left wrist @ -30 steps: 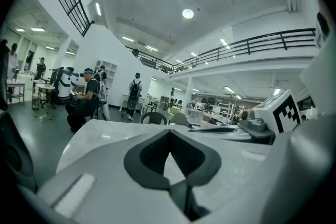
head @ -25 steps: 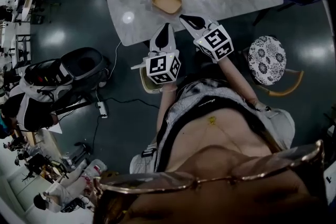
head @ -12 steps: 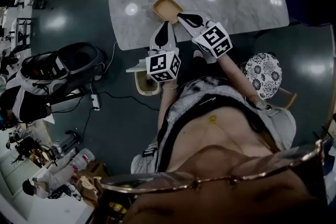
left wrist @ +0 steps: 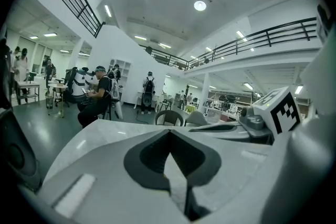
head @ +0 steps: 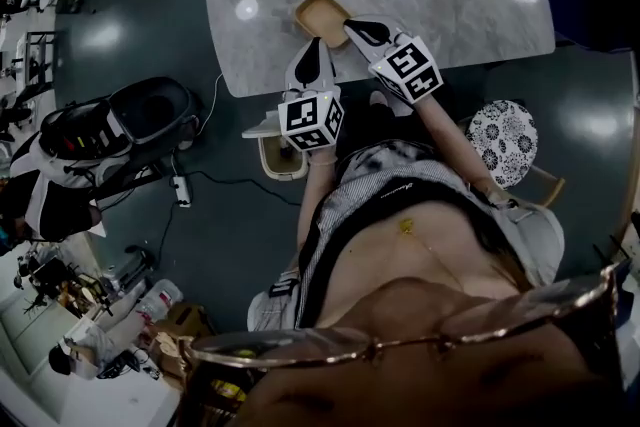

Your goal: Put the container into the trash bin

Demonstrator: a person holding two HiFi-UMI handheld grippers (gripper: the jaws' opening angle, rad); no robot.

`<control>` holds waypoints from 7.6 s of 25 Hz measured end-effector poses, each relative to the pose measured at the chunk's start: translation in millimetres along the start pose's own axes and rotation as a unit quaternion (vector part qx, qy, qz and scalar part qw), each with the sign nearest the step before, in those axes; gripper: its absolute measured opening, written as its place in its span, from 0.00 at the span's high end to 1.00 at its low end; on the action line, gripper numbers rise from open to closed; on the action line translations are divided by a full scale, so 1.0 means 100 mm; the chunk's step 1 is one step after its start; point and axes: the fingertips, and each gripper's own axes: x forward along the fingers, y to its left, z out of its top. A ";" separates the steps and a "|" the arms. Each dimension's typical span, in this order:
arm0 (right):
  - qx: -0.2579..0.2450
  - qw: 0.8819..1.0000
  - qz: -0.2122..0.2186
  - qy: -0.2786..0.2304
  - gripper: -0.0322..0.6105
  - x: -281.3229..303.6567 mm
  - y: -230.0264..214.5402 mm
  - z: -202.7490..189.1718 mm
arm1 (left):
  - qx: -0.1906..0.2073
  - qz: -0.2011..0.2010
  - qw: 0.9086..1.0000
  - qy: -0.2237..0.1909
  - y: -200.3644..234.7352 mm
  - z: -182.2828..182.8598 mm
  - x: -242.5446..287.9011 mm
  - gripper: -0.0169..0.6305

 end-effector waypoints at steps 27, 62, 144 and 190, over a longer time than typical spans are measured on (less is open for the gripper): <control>0.007 0.976 -0.062 0.210 0.91 1.10 -0.73 -1.26 | -0.017 -0.022 0.999 0.044 0.69 -0.11 0.13 0.97; 0.070 0.954 -0.045 0.287 0.89 1.56 -0.95 -1.87 | -0.058 0.035 0.996 0.051 1.21 -0.24 0.00 0.97; -0.026 0.914 0.331 0.233 0.89 1.20 3.58 -0.51 | -0.113 0.278 0.951 -0.070 2.45 -0.70 -4.22 0.97; -0.111 0.814 0.202 0.534 0.89 2.35 4.18 -4.01 | -0.215 0.383 0.897 -0.055 2.83 -1.52 -5.22 0.97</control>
